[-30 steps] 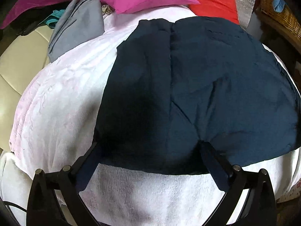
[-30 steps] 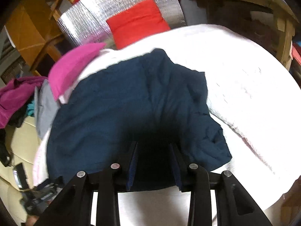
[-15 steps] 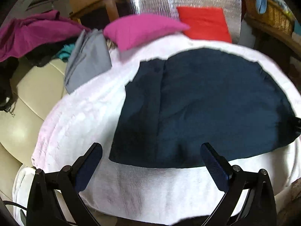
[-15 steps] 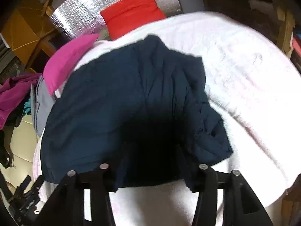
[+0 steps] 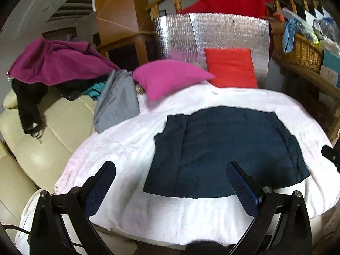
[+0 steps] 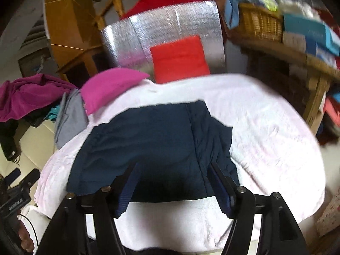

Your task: Fold large clothes

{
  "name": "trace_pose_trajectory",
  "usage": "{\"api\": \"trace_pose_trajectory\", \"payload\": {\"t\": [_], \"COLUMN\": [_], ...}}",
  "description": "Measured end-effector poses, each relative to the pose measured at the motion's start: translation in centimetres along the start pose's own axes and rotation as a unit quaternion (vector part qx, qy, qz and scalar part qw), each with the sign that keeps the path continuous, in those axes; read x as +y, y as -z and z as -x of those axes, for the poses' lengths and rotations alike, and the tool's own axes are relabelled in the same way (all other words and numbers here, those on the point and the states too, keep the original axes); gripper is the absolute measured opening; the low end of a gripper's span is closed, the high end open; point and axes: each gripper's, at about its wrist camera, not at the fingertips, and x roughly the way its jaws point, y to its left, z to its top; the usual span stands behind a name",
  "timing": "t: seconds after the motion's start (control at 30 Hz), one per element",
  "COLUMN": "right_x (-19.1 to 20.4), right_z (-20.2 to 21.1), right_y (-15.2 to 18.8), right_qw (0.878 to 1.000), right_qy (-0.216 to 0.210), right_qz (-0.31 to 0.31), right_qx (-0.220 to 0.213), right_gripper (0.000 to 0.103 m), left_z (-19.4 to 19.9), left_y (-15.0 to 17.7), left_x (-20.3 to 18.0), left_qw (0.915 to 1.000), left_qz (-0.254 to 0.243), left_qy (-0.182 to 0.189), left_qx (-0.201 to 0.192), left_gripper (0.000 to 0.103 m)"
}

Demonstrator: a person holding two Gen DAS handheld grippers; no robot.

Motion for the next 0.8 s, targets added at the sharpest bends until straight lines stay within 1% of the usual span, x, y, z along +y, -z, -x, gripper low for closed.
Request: {"api": "trace_pose_trajectory", "payload": {"t": [0.2,0.27,0.33,0.37,0.5,0.6,0.67,0.8], "right_x": [1.9,2.1,2.2,2.2,2.5,2.6,2.6,3.0], "right_z": [5.0,6.8,8.5,9.1,12.9,15.3,17.1,20.0], "right_y": [0.7,0.9,1.1,1.1,1.7,2.2,2.6,3.6], "right_qw": [0.999,0.999,0.998,0.998,0.996,0.995,0.994,0.992], "right_qy": [0.005,0.010,0.014,0.017,0.023,0.026,0.024,0.032], "right_qz": [0.024,0.027,0.029,0.031,0.037,0.035,0.031,0.031], "right_qx": [-0.028,-0.041,-0.056,-0.061,-0.082,-0.092,-0.104,-0.119], "right_gripper": [0.075,0.078,0.080,0.083,0.086,0.091,0.097,0.101], "left_z": [4.0,5.5,7.3,7.9,11.2,13.7,15.2,18.0], "left_y": [-0.1,-0.1,-0.1,0.0,0.0,0.1,0.3,0.6], "left_x": [0.3,0.4,0.5,0.5,1.0,1.4,1.7,2.5], "left_qw": [0.9998,0.9994,0.9988,0.9986,0.9972,0.9959,0.9946,0.9921], "left_qz": [0.002,-0.002,-0.005,-0.005,0.005,0.009,0.011,0.013], "left_qy": [-0.001,-0.009,-0.015,-0.016,-0.017,-0.018,-0.019,-0.023], "left_qx": [-0.020,-0.032,-0.047,-0.051,-0.072,-0.088,-0.101,-0.123], "left_gripper": [0.103,0.103,0.103,0.103,0.103,0.103,0.103,0.103]}}
